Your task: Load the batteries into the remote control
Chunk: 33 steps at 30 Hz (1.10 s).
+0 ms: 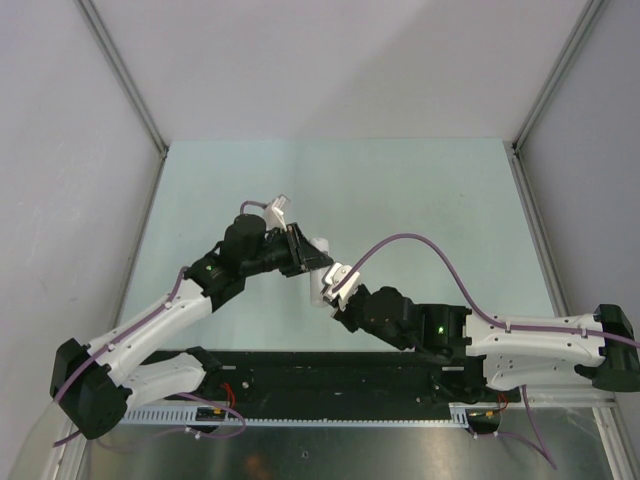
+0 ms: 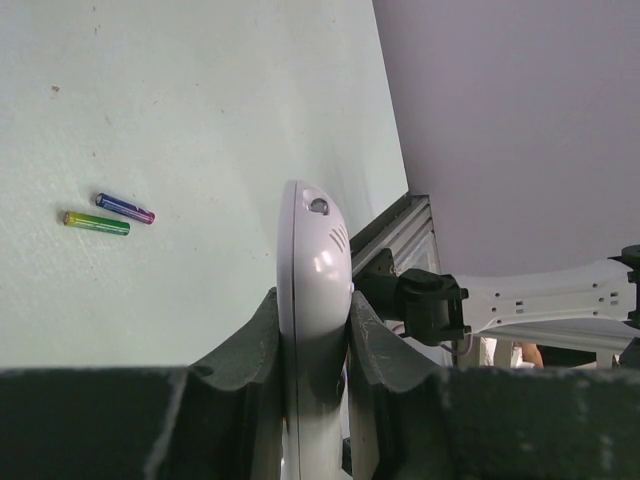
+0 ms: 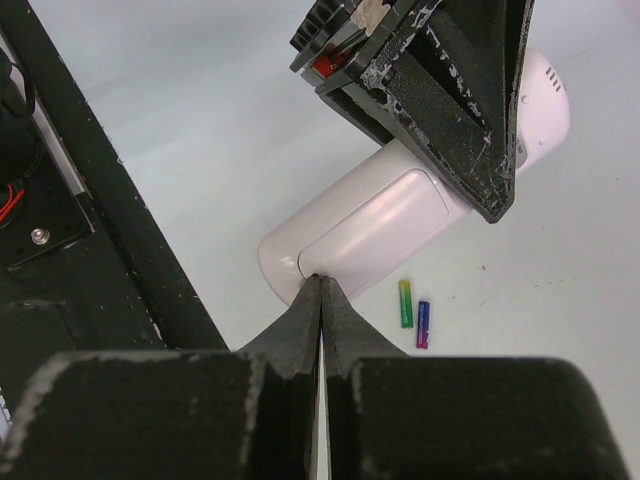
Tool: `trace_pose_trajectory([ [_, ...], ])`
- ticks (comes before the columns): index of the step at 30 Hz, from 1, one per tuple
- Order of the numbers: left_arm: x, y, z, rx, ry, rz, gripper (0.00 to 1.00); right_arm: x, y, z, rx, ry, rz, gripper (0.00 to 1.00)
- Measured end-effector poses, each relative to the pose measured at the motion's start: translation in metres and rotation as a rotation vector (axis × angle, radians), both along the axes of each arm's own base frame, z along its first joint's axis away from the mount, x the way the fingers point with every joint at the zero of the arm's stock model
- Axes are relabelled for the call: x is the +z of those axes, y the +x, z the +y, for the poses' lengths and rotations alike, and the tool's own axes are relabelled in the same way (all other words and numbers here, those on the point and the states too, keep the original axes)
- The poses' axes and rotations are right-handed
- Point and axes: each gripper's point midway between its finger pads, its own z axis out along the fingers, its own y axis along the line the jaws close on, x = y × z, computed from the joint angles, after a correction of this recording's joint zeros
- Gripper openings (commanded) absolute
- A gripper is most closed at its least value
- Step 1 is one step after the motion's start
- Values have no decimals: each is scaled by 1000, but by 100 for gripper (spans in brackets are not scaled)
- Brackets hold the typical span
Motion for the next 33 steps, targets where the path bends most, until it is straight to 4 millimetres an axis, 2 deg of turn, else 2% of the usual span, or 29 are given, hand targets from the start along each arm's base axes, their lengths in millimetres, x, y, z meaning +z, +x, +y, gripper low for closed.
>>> trace_pose_trajectory([
  [33,-3,0,-5,-2,12,-13,0,-3,2,-3,-16,-13,2,0],
])
